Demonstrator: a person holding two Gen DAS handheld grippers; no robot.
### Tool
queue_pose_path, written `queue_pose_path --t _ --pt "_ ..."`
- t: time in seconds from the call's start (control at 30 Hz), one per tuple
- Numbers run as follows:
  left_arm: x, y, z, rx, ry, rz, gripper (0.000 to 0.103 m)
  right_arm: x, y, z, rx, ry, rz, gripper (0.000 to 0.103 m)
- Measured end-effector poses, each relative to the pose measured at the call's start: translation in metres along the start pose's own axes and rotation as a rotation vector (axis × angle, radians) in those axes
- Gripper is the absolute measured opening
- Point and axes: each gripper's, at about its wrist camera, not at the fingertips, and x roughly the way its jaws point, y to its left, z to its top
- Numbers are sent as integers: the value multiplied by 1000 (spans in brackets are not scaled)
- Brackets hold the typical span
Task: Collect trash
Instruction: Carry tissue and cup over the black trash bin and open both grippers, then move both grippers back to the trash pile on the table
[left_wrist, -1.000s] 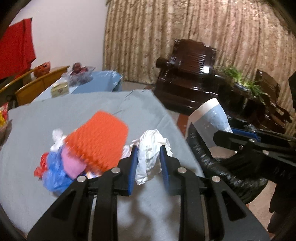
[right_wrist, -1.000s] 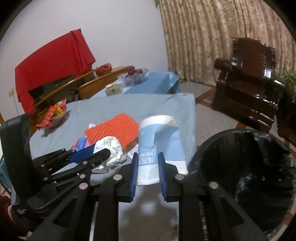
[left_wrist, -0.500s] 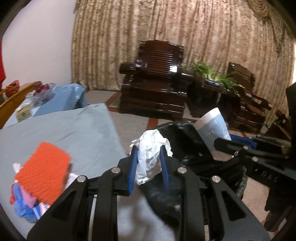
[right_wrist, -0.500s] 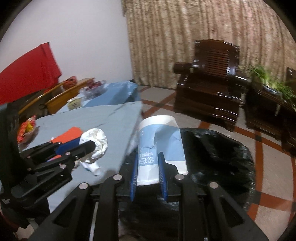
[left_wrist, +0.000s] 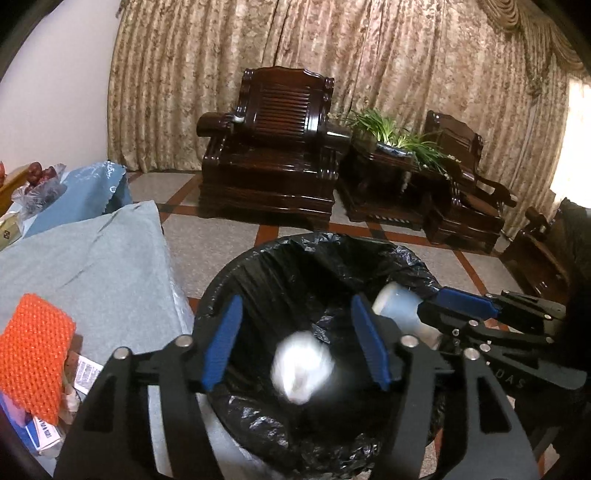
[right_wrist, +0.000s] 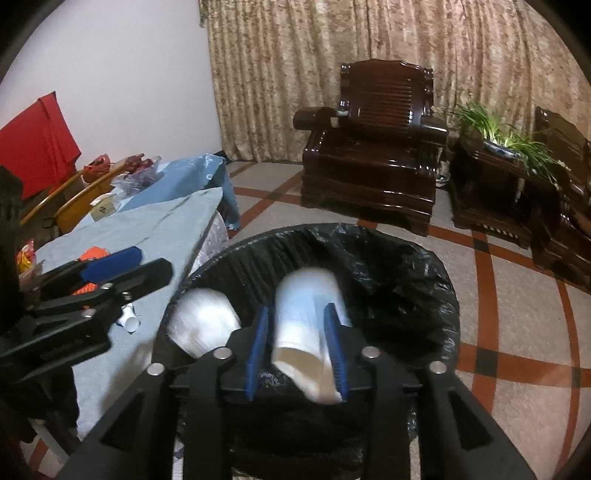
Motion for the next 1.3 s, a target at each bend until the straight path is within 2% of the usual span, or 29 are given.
queue_pose_path --t 0.07,0.13,0.17,0.27,0.5,0.7,0.8,1.13,1.3 --pt "-3 4 1 -13 -8 16 71 -2 0 0 8 -4 0 50" --pt "-14 14 1 -29 -20 35 79 -6 4 1 13 -15 -2 67" --pt "-21 19 0 -37 -31 50 85 -7 5 1 14 -19 -1 81" --pt "-39 34 -1 -47 -54 100 91 -12 13 3 8 -40 6 96" --pt "-88 67 -13 -71 -85 228 93 -19 49 12 -10 -74 34 97" --pt "-126 96 -30 -74 -104 331 94 -16 92 13 -60 -81 93 97" --pt "-144 114 -40 -106 -104 377 94 -12 113 11 -82 -81 133 97" --pt "-181 173 -64 -193 -98 502 94 9 173 5 -134 -45 227 97" --pt "-193 197 -75 -224 -103 555 94 21 200 3 -181 -26 241 97"
